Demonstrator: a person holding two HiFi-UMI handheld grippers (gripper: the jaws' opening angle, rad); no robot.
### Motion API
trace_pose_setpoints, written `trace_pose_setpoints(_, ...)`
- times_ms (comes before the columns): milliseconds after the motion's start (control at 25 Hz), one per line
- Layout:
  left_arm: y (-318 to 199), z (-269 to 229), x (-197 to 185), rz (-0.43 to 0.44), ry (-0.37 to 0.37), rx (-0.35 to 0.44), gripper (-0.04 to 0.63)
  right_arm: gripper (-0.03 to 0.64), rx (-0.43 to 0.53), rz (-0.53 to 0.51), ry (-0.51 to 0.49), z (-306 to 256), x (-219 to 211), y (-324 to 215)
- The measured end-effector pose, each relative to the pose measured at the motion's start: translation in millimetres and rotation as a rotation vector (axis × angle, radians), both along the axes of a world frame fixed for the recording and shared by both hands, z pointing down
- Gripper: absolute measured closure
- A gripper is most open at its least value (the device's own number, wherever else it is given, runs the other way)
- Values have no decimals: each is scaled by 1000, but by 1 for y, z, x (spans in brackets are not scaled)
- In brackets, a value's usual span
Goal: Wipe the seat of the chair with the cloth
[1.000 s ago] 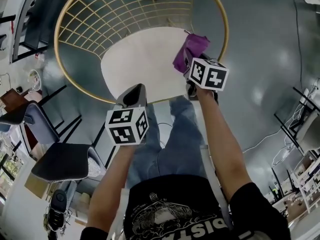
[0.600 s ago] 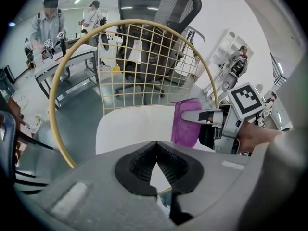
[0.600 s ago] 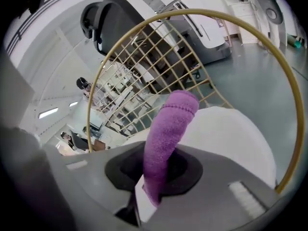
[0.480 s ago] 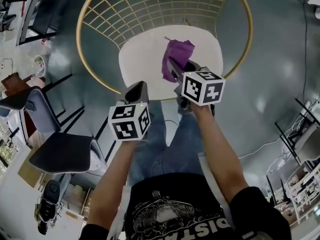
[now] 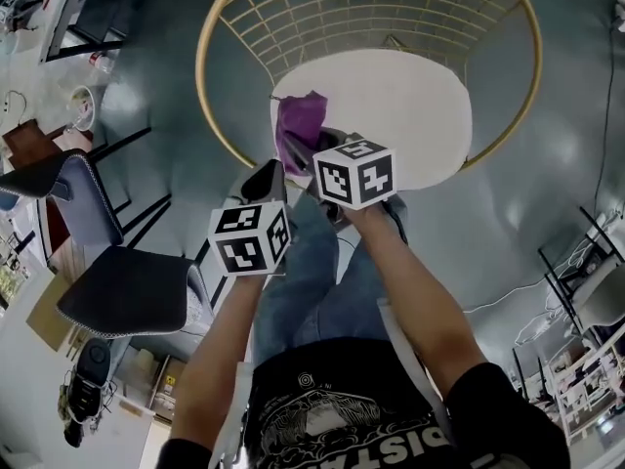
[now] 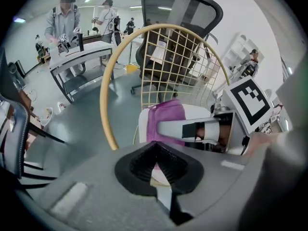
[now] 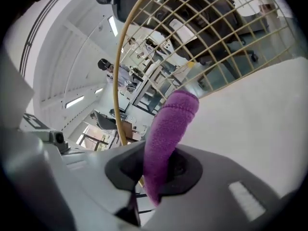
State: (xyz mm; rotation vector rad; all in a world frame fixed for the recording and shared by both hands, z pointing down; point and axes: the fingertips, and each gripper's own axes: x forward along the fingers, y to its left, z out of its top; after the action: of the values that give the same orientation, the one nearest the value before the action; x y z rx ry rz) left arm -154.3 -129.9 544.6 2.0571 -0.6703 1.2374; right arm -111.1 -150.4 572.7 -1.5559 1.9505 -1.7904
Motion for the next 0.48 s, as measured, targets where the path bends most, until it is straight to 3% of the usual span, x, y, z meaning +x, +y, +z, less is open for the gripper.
trace_pose_setpoints(200, -9, 3, -14, 13, -6, -5, 599, 555, -26, -66, 8, 16, -33, -5)
trace_pose_setpoints(480, -14, 8, -13, 64, -6, -2, 598, 555, -41, -35, 16, 28, -22, -2)
